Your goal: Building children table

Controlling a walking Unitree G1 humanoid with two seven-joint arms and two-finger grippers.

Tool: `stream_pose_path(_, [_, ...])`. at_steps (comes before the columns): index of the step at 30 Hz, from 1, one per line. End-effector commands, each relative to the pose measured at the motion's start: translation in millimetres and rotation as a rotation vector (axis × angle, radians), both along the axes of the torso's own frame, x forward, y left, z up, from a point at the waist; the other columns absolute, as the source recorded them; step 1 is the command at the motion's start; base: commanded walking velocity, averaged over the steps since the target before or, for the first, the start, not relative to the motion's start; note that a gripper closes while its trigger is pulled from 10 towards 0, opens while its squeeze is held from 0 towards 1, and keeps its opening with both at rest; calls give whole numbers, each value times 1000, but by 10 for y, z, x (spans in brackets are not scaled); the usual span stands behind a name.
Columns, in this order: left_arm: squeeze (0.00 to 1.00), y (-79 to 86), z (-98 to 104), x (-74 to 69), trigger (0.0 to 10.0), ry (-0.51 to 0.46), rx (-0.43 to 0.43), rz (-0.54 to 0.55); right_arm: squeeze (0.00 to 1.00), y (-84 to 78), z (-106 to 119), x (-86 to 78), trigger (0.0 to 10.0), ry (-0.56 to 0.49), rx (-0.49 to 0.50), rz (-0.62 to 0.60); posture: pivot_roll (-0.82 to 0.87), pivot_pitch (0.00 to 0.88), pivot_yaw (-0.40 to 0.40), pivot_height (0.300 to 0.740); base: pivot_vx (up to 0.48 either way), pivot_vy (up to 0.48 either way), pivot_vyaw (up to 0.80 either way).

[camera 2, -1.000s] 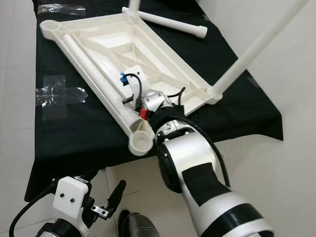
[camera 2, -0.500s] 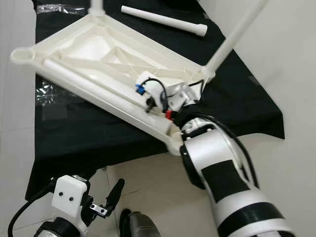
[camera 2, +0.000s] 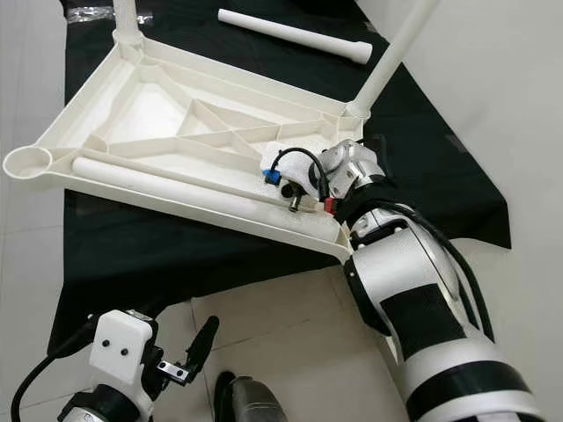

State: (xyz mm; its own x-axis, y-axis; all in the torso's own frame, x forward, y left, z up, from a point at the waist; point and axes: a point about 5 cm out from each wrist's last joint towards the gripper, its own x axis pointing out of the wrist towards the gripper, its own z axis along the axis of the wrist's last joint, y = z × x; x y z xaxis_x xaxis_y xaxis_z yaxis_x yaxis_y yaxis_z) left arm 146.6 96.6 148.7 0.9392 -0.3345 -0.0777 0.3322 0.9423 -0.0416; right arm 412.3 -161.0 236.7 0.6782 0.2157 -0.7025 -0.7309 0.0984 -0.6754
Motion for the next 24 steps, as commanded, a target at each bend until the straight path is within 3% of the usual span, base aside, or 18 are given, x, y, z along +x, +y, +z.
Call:
stream_pose_path(1, [0,-20,-46,-31,10000,33,0,-17,0,-91,-196,-45,0,37,-207,60,24,253,-260,740,0,0,0])
stream_pose_path(8, [0,-22,-49,-25,10000,31,4,-19,0,-103,-67,8,0,-80,-220,44,28,244,-260,740,0,0,0])
stream_pose_path(9, [0,-22,-52,-21,10000,31,5,-19,0,-98,-40,18,10000,-94,-210,29,26,242,-261,740,0,0,0])
stream_pose_path(11, [0,-23,-54,-19,10000,30,5,-20,0,-84,-15,26,10000,-106,-194,20,29,239,-261,740,0,0,0])
stream_pose_path(12, [0,-24,-60,-16,10000,31,6,-20,1000,-73,6,34,10000,-115,-172,4,32,229,-261,740,0,0,0])
stream_pose_path(20, [0,-27,-76,-14,10000,31,10,-23,1000,-48,65,49,10000,-156,-140,11,40,210,-255,740,0,0,0])
stream_pose_path(21, [0,-27,-80,-14,10000,33,11,-23,0,-46,102,50,10000,-151,-122,11,41,206,-258,740,0,0,0])
stream_pose_path(24, [0,-23,-87,-11,10000,34,10,-23,0,-37,231,52,10000,-141,-57,9,45,200,-259,740,0,0,0])
